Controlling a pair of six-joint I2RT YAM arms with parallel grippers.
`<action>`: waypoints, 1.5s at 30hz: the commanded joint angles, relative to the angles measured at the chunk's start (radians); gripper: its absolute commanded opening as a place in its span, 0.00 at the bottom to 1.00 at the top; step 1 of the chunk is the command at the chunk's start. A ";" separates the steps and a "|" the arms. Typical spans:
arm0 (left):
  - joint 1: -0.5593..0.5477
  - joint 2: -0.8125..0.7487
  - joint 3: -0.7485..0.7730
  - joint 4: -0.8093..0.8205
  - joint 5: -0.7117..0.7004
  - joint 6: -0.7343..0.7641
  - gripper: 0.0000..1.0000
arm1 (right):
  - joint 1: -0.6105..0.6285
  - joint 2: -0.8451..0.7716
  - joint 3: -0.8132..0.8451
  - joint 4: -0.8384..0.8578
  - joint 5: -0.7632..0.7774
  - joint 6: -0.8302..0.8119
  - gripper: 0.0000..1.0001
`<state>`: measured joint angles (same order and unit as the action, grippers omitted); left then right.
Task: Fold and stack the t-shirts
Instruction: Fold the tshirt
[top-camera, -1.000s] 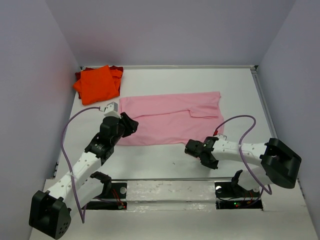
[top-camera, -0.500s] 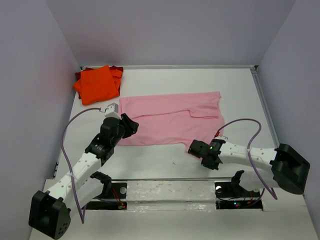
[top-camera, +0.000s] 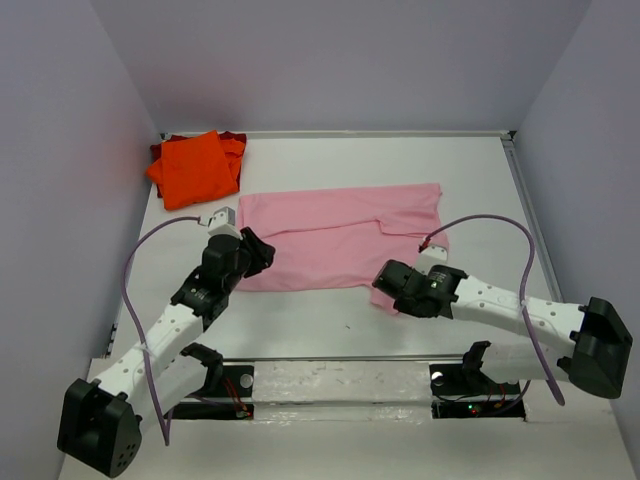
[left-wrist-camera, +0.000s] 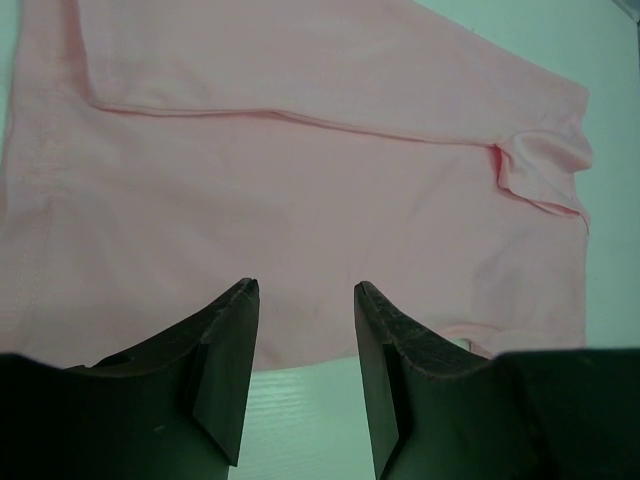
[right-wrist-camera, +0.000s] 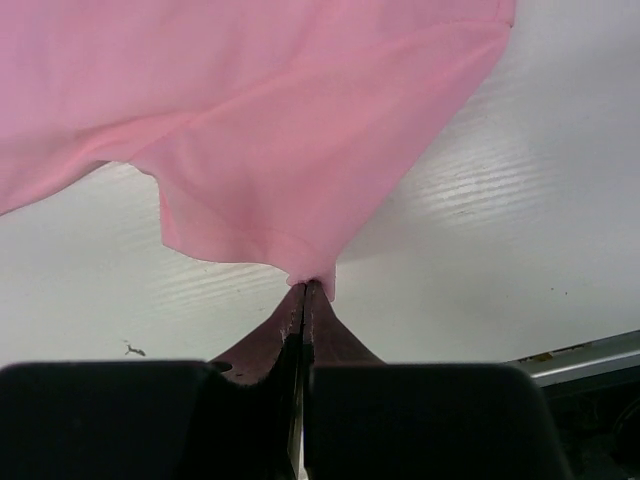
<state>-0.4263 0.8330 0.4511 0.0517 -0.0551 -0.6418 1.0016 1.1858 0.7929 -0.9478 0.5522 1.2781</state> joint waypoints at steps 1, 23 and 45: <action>-0.006 0.017 0.000 -0.032 -0.090 -0.033 0.52 | -0.001 -0.012 0.051 -0.002 0.086 -0.058 0.00; -0.006 0.182 0.060 -0.345 -0.417 -0.291 0.58 | -0.001 -0.133 -0.046 0.168 0.066 -0.187 0.00; -0.008 0.242 0.109 -0.495 -0.460 -0.395 0.57 | -0.001 -0.181 -0.057 0.211 0.077 -0.240 0.00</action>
<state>-0.4267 1.1130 0.5419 -0.4274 -0.4541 -1.0054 1.0016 1.0317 0.7372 -0.7757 0.5987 1.0496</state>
